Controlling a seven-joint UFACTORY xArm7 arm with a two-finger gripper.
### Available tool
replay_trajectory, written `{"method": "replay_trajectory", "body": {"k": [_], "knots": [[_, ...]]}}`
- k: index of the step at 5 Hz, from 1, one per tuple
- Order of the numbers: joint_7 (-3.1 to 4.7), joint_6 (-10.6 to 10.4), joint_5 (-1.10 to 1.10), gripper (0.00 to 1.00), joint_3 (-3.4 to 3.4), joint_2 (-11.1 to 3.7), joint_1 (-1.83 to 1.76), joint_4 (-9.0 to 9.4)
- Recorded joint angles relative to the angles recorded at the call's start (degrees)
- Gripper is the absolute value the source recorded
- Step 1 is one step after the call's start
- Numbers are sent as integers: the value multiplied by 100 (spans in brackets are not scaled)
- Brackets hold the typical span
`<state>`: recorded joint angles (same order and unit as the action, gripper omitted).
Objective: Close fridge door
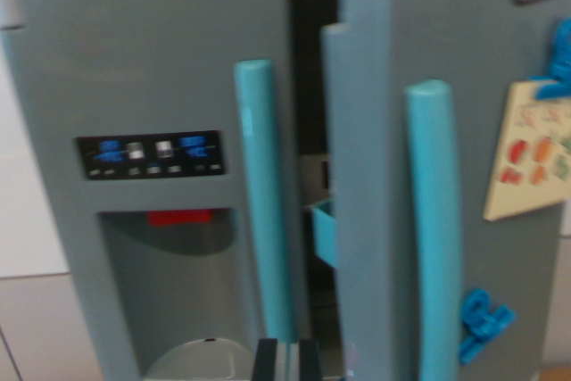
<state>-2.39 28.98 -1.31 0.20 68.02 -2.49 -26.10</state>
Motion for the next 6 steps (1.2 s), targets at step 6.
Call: {"method": "replay_trajectory", "body": {"k": [6], "knots": [[0,-1,0,100,-742,-395,2,-24]]}}
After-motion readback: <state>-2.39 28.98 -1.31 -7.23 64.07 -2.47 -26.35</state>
